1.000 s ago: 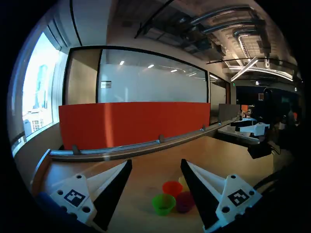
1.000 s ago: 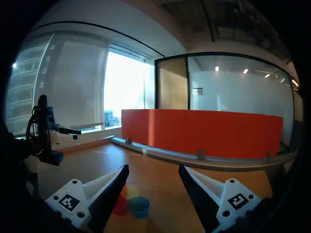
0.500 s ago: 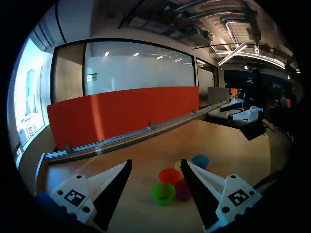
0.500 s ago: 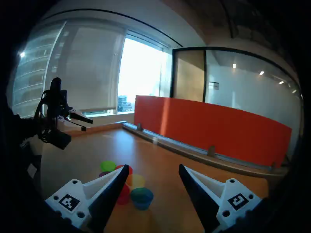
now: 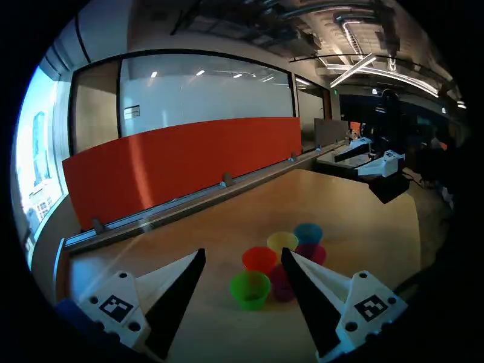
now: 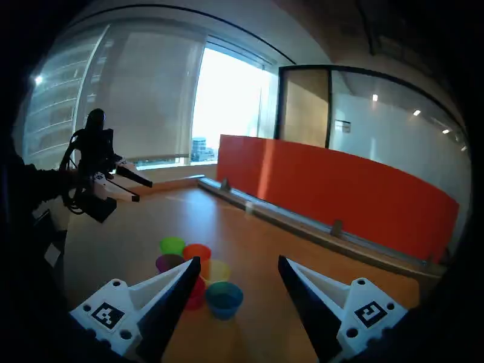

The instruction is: Pour water

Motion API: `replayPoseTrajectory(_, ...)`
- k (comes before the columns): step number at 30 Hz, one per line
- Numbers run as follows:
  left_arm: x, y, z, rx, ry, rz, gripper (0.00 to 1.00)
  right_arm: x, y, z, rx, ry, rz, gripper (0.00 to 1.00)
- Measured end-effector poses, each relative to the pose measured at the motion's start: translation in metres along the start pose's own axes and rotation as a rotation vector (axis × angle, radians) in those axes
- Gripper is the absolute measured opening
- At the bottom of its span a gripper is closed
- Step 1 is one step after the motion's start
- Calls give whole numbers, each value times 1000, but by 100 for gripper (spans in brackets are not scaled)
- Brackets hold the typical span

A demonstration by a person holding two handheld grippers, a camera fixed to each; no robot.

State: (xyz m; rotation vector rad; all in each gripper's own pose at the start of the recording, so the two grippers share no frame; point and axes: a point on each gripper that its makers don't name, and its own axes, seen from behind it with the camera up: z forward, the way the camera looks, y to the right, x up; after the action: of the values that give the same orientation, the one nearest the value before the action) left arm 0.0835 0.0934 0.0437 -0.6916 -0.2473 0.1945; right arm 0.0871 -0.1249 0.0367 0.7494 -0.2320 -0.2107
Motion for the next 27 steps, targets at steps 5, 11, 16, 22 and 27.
replayPoseTrajectory(5,-16,1,7,-19,-36,-13,93,-13,0,5,16,-30,7,99)
replayPoseTrajectory(11,-36,6,14,-49,-81,-8,93,-28,0,14,35,-64,9,100)
replayPoseTrajectory(16,-54,11,20,-76,-121,-4,93,-42,-2,21,55,-95,14,99)
replayPoseTrajectory(22,-72,13,28,-98,-158,-15,93,-59,-2,29,69,-129,18,100)
replayPoseTrajectory(27,-81,11,33,-106,-174,-21,93,-68,-1,36,77,-145,24,99)
